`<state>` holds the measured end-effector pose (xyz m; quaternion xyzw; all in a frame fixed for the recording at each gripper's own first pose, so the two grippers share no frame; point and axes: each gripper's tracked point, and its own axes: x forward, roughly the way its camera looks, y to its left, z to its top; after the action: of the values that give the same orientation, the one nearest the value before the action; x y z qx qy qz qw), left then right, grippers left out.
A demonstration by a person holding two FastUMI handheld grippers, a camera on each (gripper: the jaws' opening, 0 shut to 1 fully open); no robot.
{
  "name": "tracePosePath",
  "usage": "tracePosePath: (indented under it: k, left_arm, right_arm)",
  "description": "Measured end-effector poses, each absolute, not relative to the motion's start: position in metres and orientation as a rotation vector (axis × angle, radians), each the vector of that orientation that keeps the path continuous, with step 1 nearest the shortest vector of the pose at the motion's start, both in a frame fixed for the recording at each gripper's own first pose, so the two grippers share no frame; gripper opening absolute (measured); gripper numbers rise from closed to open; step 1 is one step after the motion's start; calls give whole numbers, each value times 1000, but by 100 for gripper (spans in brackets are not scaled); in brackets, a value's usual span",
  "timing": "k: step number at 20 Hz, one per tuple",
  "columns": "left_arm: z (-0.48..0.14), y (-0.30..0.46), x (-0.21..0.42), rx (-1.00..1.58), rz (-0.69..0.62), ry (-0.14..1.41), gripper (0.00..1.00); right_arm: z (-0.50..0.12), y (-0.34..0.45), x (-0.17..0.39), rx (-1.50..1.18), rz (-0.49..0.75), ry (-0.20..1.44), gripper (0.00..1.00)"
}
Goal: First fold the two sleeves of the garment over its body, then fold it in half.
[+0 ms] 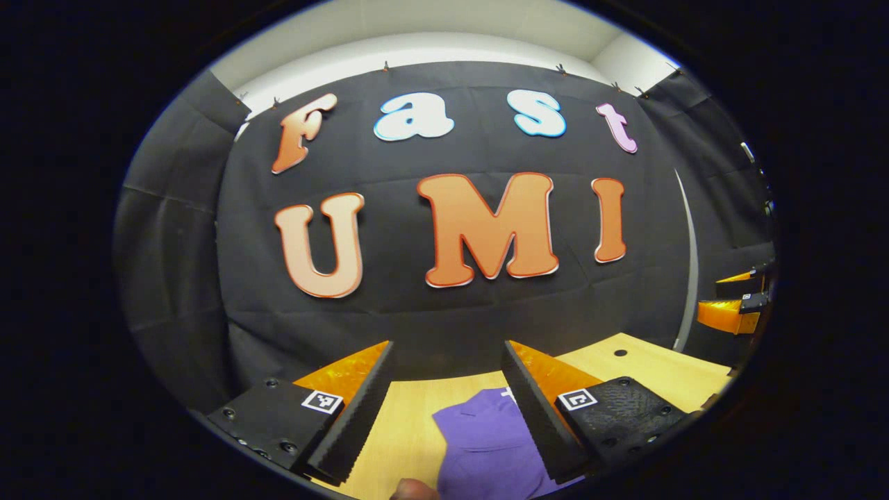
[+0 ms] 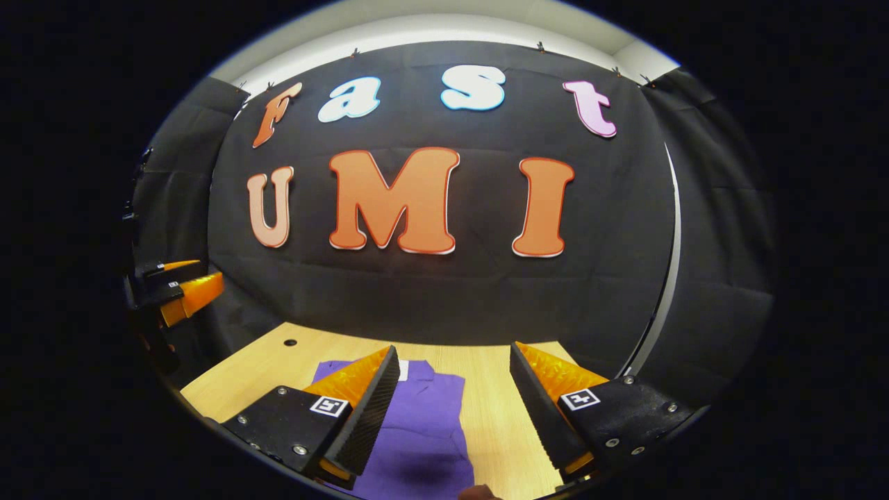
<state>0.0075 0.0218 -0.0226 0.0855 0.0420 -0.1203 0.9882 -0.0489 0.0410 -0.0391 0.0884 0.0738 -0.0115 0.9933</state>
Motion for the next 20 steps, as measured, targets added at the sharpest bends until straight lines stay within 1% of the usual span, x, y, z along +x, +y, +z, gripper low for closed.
tracePosePath:
  k: [1, 4, 6, 10, 12, 15, 20]
  left_arm:
    - [-23, 25, -2, 165, -231, 80, 95]
    - [-32, 42, -29, 136, -211, 81, 95]
    - [-30, 58, -43, 116, -188, 52, 95]
    - [-49, 72, -70, 143, -190, 58, 95]
    - [-70, 73, -80, 165, -213, 98, 95]
    - [-118, 75, -92, 194, -244, 224, 95]
    - [-186, 79, -99, 253, -244, 402, 95]
  right_arm:
    - [-45, 45, -55, 178, -31, 159, 95]
    - [-55, 50, -71, 146, -62, 175, 95]
    - [-52, 47, -80, 95, -94, 151, 95]
    - [-66, 58, -94, 99, -93, 191, 95]
    - [-89, 65, -104, 118, -89, 259, 95]
    - [-134, 74, -119, 137, -79, 392, 95]
    - [-217, 85, -141, 154, -47, 628, 96]
